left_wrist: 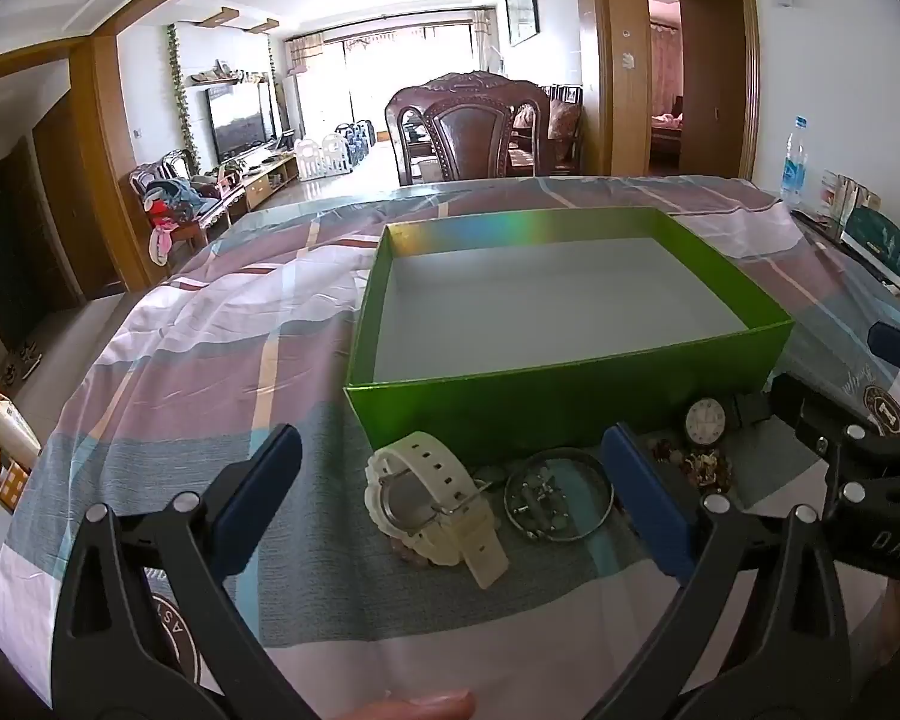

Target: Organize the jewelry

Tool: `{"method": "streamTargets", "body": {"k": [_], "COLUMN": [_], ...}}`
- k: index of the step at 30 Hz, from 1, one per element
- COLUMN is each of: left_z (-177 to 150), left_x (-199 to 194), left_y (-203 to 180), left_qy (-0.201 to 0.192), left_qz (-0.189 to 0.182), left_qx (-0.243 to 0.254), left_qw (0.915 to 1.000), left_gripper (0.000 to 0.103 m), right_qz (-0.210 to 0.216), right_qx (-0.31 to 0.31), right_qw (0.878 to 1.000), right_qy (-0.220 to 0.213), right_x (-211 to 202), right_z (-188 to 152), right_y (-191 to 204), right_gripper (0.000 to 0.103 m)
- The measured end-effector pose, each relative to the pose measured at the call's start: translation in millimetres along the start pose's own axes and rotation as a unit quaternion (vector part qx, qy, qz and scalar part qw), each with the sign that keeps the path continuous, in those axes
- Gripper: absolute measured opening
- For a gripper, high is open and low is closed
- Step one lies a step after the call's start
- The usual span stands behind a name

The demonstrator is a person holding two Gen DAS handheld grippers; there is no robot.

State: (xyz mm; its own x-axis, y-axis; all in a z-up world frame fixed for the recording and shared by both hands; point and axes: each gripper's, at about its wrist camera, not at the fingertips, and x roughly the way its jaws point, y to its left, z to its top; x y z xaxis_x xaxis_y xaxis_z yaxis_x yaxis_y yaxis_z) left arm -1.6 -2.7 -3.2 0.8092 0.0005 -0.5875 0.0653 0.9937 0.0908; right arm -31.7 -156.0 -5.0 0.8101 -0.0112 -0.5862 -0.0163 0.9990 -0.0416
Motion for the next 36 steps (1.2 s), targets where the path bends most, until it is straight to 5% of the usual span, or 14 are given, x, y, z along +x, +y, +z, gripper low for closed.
{"method": "streamTargets", "body": {"k": [36], "left_z": [-1.7], "left_x": [2.2], "left_y": [-1.4], "left_qy": [0.005], "left_qz": [-0.004], "left_qx": [-0.003], "left_qw": [1.0000], "left_gripper": [0.099], "right_qz": [-0.002], "right_qx": [-0.002], "right_qw": [1.000], "right_qy": [0.000], "right_x": [0.3], "right_z": [0.5], "right_y": [0.7], "right_gripper": [0.100]}}
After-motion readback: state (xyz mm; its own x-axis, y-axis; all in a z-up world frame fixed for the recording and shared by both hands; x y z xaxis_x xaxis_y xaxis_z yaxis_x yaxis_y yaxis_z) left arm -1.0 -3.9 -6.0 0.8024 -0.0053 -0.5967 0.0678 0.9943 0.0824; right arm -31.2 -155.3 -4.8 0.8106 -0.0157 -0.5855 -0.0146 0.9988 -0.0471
